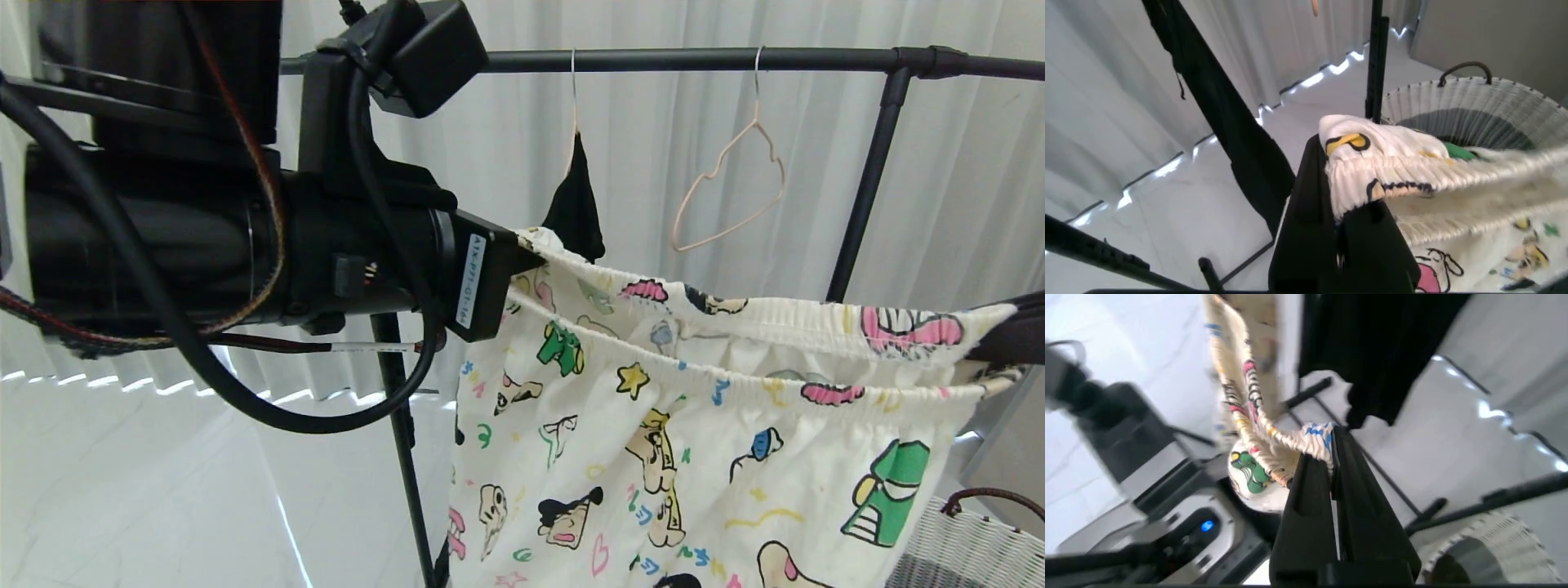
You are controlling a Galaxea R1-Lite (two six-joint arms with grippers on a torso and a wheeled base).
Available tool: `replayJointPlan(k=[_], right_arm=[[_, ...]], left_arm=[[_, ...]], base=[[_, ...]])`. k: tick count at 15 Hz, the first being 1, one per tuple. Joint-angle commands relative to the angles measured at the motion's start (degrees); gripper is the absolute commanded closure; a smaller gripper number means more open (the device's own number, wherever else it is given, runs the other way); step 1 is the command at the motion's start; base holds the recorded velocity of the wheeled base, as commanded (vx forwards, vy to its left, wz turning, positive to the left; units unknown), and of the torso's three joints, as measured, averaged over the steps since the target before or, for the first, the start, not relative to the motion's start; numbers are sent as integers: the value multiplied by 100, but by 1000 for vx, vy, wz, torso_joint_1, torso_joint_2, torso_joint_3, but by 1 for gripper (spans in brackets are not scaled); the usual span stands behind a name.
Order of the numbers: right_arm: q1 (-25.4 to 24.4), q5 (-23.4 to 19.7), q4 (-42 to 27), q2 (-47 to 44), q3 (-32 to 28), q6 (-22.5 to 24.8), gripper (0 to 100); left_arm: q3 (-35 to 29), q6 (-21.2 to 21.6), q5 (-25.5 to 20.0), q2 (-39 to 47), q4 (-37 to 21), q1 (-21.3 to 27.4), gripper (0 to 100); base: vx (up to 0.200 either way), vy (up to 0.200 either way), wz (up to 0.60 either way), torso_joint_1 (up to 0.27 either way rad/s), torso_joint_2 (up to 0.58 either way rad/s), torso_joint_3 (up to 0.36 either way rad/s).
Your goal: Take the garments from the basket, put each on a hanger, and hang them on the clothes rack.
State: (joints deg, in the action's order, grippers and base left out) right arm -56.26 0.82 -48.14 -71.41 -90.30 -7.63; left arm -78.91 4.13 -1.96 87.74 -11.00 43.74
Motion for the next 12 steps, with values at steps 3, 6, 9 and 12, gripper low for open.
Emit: replayJointPlan(k=[3, 6, 9, 12], right_arm=[[-166, -11, 15, -75, 12, -19, 100], [-166, -3, 15, -57, 21, -28, 100], [-131, 50, 15, -48, 74, -19, 100], [317, 156, 437, -162, 197, 25, 100]], left_arm=[[7, 0, -6, 121, 10, 12, 100], [25, 9, 3, 112, 10, -6, 100], [60, 17, 20, 68, -8, -6, 100], [77, 0, 3, -301, -605, 3, 100]], base=[[0, 0, 0, 0, 0, 0], [0, 0, 0, 0, 0, 0], [0, 0, 0, 0, 0, 0], [0, 0, 0, 0, 0, 0]])
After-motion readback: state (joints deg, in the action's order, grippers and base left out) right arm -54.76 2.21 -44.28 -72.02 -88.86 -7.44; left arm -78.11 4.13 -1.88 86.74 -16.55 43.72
